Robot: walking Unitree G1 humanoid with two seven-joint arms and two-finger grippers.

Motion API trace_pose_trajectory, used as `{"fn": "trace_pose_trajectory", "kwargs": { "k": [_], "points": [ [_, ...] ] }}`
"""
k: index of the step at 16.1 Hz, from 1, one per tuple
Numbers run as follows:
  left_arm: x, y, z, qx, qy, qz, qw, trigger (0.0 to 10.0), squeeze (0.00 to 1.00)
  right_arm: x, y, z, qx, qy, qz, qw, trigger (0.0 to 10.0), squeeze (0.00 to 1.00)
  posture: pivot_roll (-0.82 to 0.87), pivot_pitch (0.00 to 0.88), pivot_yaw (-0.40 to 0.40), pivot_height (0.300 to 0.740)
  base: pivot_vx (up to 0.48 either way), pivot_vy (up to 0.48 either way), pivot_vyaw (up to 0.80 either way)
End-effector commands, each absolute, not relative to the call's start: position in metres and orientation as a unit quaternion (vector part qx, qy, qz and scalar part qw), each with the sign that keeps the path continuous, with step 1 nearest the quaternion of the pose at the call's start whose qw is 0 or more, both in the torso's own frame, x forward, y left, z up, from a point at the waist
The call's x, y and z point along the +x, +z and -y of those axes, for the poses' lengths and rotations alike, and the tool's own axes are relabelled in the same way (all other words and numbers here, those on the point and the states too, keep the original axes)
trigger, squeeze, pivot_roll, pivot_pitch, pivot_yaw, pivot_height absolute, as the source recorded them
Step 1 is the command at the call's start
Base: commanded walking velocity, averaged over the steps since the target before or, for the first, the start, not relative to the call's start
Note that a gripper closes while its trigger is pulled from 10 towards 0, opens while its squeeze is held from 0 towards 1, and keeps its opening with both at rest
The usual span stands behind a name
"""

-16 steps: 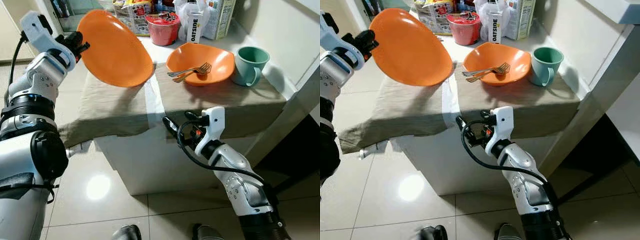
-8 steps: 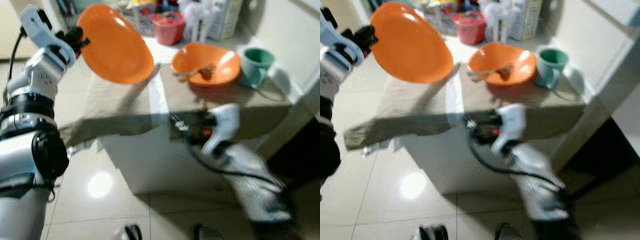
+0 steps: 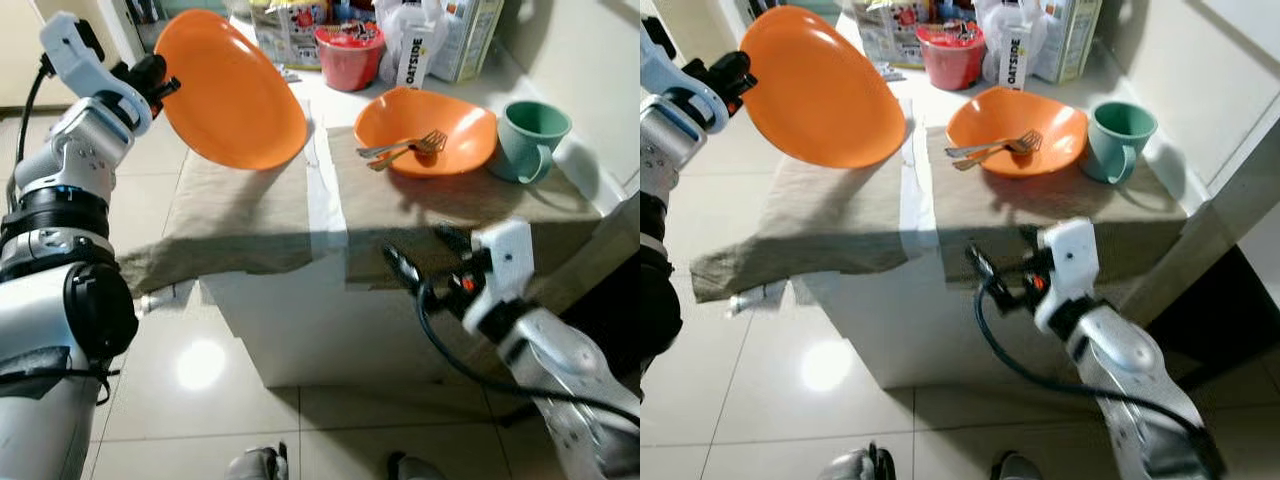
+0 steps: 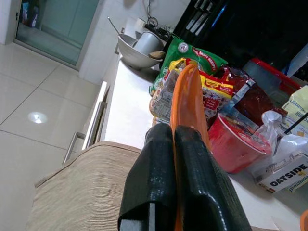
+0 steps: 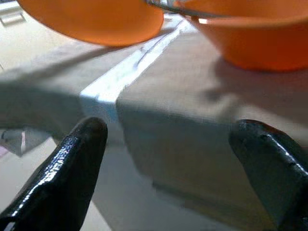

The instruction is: Setting the table

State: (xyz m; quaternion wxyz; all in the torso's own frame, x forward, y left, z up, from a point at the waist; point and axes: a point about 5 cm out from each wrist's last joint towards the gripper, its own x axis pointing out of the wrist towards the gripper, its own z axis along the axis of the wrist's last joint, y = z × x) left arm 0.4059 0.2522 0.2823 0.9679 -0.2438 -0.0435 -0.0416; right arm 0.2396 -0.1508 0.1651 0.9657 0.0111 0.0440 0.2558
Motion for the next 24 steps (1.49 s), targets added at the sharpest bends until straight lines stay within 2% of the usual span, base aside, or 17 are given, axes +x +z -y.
{"fn": "trace_pose_trajectory", "kwargs": {
  "k": [1, 3, 20, 24],
  "points": [
    [0.405, 0.288, -0.257, -0.240, -0.038, 0.059, 0.968, 0.0, 0.00, 0.233, 0.169, 0.154, 0.014, 0.256, -0.046, 0.966, 10.0, 0.00, -0.27, 0.059, 0.049, 0.740, 0.000, 0.000, 0.00],
    [0.405, 0.292, -0.252, -0.238, -0.047, 0.059, 0.968, 0.0, 0.00, 0.222, 0.167, 0.158, 0.015, 0.255, -0.065, 0.965, 10.0, 0.00, -0.28, 0.052, 0.053, 0.740, 0.000, 0.000, 0.00],
    [0.400, 0.291, -0.241, -0.191, -0.060, 0.070, 0.977, 0.0, 0.00, 0.228, 0.167, 0.149, 0.026, 0.258, -0.059, 0.964, 10.0, 0.00, -0.25, 0.039, 0.057, 0.740, 0.000, 0.000, 0.00],
    [0.399, 0.292, -0.241, -0.201, -0.061, 0.073, 0.975, 0.0, 0.00, 0.228, 0.166, 0.149, 0.028, 0.259, -0.063, 0.963, 10.0, 0.00, -0.25, 0.041, 0.056, 0.740, -0.263, -0.181, 0.00]
  ]
}}
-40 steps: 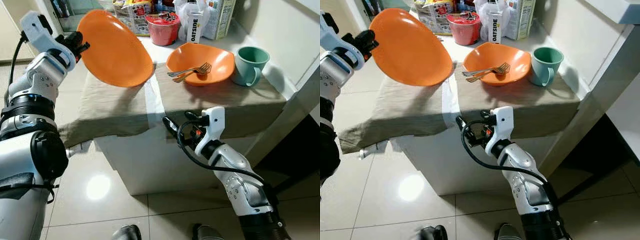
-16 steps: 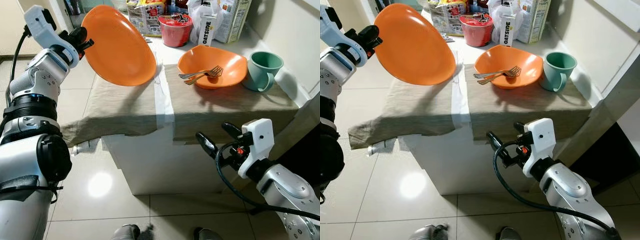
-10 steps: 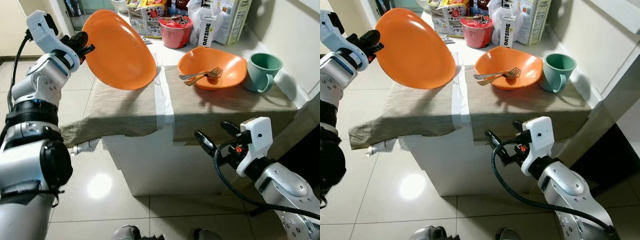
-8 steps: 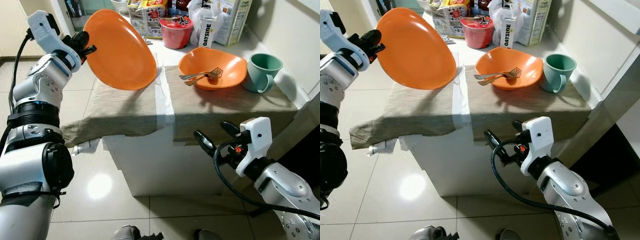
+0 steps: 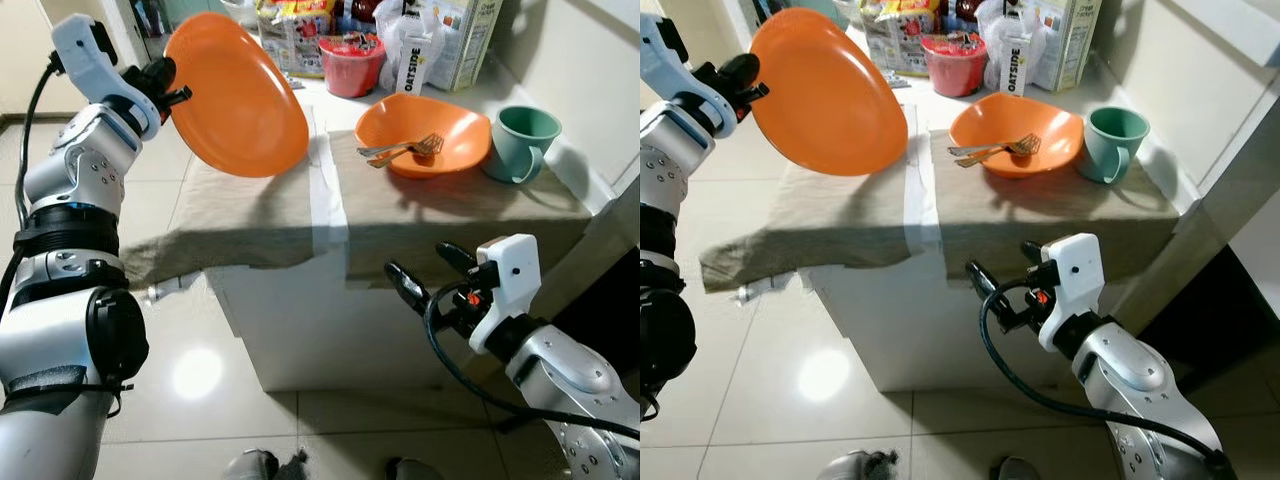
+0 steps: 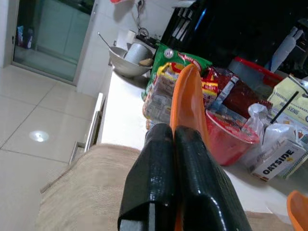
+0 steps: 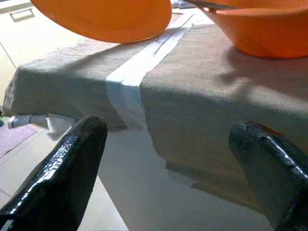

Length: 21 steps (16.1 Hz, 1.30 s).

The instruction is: Setting the table

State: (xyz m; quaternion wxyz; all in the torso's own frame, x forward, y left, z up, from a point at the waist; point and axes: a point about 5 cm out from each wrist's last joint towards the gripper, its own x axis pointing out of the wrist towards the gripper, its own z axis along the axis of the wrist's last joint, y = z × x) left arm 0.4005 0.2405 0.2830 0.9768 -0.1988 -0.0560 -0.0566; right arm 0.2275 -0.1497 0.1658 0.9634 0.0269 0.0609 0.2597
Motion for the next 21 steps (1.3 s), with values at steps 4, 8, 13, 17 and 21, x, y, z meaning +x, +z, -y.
{"fn": "trace_pose_trajectory", "kwargs": {
  "k": [4, 8, 13, 17, 21],
  "points": [
    [0.400, 0.292, -0.241, -0.207, -0.062, 0.072, 0.974, 0.0, 0.00, 0.228, 0.165, 0.149, 0.029, 0.260, -0.065, 0.963, 10.0, 0.00, -0.25, 0.043, 0.057, 0.740, -0.124, 0.000, 0.00],
    [0.400, 0.291, -0.240, -0.207, -0.062, 0.070, 0.974, 0.0, 0.00, 0.229, 0.164, 0.149, 0.030, 0.258, -0.066, 0.963, 10.0, 0.00, -0.25, 0.047, 0.057, 0.740, 0.000, 0.000, 0.00],
    [0.400, 0.293, -0.240, -0.214, -0.067, 0.075, 0.972, 0.0, 0.00, 0.237, 0.168, 0.146, 0.044, 0.255, -0.052, 0.965, 10.0, 0.00, -0.25, 0.048, 0.062, 0.740, 0.000, 0.000, 0.00],
    [0.398, 0.297, -0.225, -0.235, -0.095, 0.074, 0.965, 0.0, 0.00, 0.256, 0.174, 0.134, 0.089, 0.259, -0.032, 0.961, 10.0, 0.00, -0.23, 0.046, 0.064, 0.740, 0.000, 0.000, 0.00],
    [0.388, 0.305, -0.208, -0.269, -0.127, 0.082, 0.951, 0.0, 0.00, 0.287, 0.171, 0.120, 0.225, 0.248, -0.043, 0.941, 10.0, 0.00, -0.19, 0.043, 0.056, 0.740, 0.000, 0.000, 0.00]
  ]
}}
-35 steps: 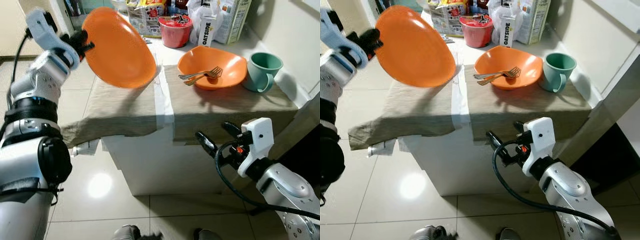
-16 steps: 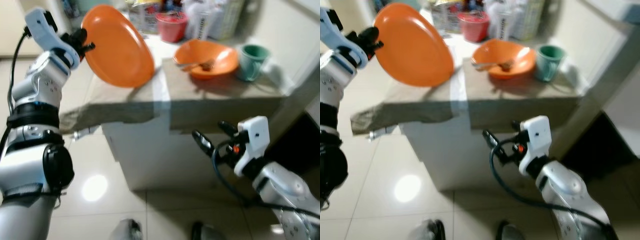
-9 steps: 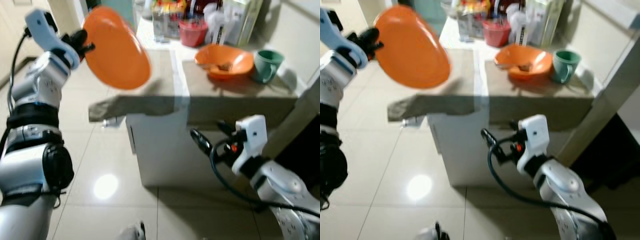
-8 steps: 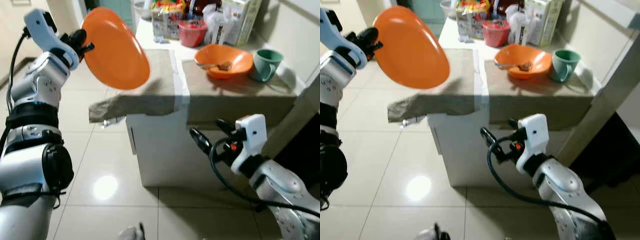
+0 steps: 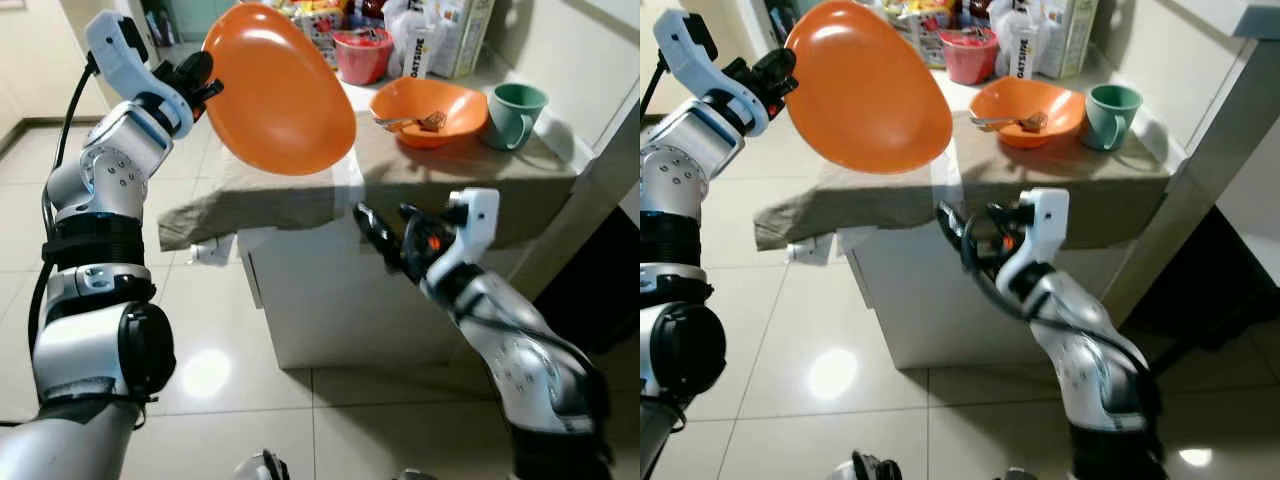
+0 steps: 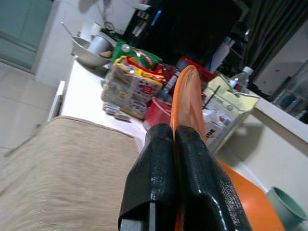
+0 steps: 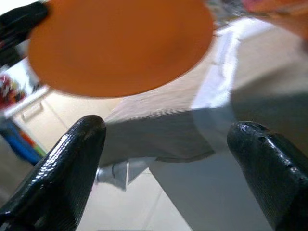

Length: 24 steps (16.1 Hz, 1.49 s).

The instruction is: Setting the table

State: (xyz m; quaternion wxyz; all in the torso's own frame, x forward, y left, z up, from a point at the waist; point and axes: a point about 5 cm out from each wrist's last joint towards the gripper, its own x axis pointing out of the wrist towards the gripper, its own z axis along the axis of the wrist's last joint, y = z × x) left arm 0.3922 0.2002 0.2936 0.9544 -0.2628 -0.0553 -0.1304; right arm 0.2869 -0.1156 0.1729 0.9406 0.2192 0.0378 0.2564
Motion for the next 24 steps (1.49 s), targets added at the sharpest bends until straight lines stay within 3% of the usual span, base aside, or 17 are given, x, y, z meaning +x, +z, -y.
{"fn": "trace_pose_trajectory", "kwargs": {
  "k": [1, 6, 15, 19, 24],
  "points": [
    [0.385, 0.310, -0.207, -0.272, -0.132, 0.090, 0.949, 0.0, 0.00, 0.291, 0.169, 0.120, 0.254, 0.242, -0.048, 0.935, 10.0, 0.00, -0.19, 0.041, 0.057, 0.740, 0.000, 0.000, 0.00],
    [0.373, 0.331, -0.199, -0.285, -0.162, 0.120, 0.937, 0.0, 0.00, 0.316, 0.169, 0.116, 0.349, 0.227, -0.050, 0.908, 10.0, 0.00, -0.17, 0.034, 0.053, 0.740, 0.000, 0.000, 0.00],
    [0.363, 0.330, -0.178, -0.319, -0.200, 0.096, 0.921, 0.0, 0.00, 0.334, 0.189, 0.089, 0.424, 0.259, -0.024, 0.867, 10.0, 0.00, -0.17, 0.018, 0.057, 0.740, 0.000, 0.000, 0.00],
    [0.364, 0.316, -0.174, -0.330, -0.197, 0.072, 0.920, 0.0, 0.00, 0.339, 0.199, 0.087, 0.441, 0.260, -0.009, 0.859, 10.0, 0.00, -0.17, 0.012, 0.056, 0.740, 0.000, 0.000, 0.00],
    [0.360, 0.321, -0.165, -0.340, -0.218, 0.072, 0.912, 0.0, 0.00, 0.347, 0.198, 0.090, 0.423, 0.240, -0.004, 0.874, 10.0, 0.00, -0.17, 0.014, 0.057, 0.740, 0.000, 0.000, 0.00]
  ]
}}
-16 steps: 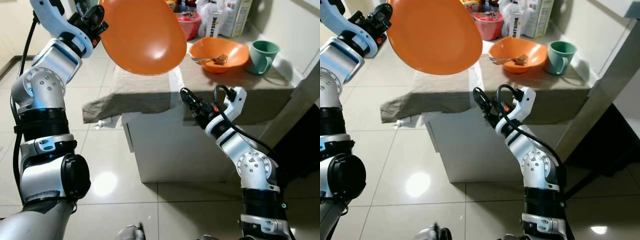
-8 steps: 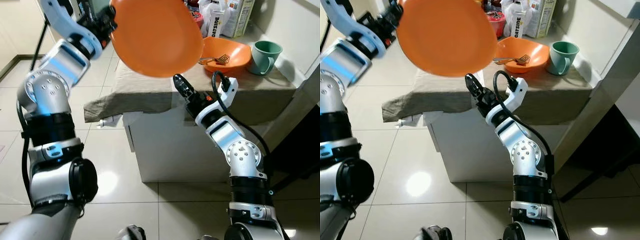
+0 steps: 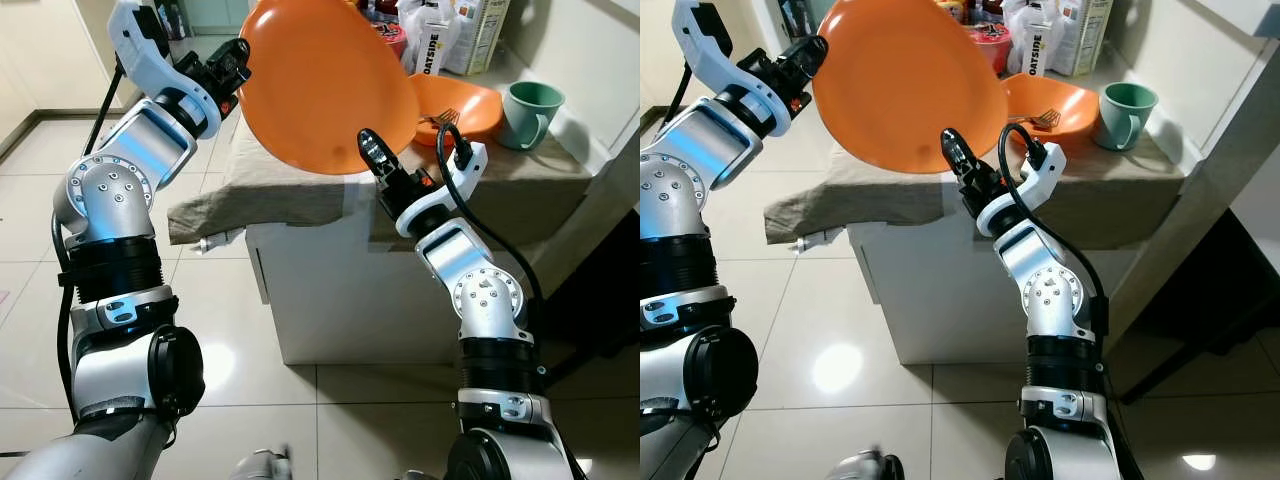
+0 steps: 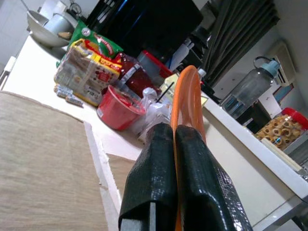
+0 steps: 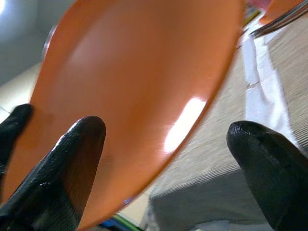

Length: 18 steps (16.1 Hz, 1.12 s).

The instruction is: Setting the table

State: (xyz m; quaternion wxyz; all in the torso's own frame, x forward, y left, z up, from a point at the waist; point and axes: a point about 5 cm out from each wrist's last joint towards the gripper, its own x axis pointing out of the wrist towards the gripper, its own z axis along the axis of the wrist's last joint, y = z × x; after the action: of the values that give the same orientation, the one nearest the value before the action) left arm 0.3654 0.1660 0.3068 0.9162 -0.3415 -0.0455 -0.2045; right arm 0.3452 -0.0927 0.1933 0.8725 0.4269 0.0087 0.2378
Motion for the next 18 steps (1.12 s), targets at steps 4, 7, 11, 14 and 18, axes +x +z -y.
{"fn": "trace_pose_trajectory", "kwargs": {
  "k": [4, 7, 11, 14, 18],
  "points": [
    [0.356, 0.331, -0.159, -0.350, -0.235, 0.081, 0.903, 0.0, 0.00, 0.351, 0.194, 0.089, 0.403, 0.229, -0.006, 0.886, 10.0, 0.00, -0.17, 0.016, 0.056, 0.740, 0.000, 0.000, 0.00],
    [0.354, 0.334, -0.156, -0.358, -0.240, 0.084, 0.898, 0.0, 0.00, 0.353, 0.190, 0.086, 0.390, 0.226, -0.010, 0.892, 10.0, 0.00, -0.17, 0.018, 0.055, 0.740, 0.000, 0.000, 0.00],
    [0.352, 0.338, -0.155, -0.365, -0.244, 0.088, 0.894, 0.0, 0.00, 0.353, 0.189, 0.081, 0.385, 0.226, -0.011, 0.895, 0.0, 0.00, -0.17, 0.019, 0.053, 0.740, 0.000, 0.000, 0.00],
    [0.350, 0.341, -0.153, -0.378, -0.252, 0.091, 0.886, 0.0, 0.00, 0.354, 0.188, 0.081, 0.389, 0.221, -0.013, 0.894, 0.0, 0.00, -0.17, 0.020, 0.053, 0.740, 0.000, 0.000, 0.00],
    [0.348, 0.346, -0.151, -0.393, -0.255, 0.096, 0.878, 0.0, 0.00, 0.355, 0.188, 0.080, 0.421, 0.216, -0.015, 0.881, 0.0, 0.00, -0.17, 0.022, 0.052, 0.740, 0.000, 0.000, 0.00]
  ]
}}
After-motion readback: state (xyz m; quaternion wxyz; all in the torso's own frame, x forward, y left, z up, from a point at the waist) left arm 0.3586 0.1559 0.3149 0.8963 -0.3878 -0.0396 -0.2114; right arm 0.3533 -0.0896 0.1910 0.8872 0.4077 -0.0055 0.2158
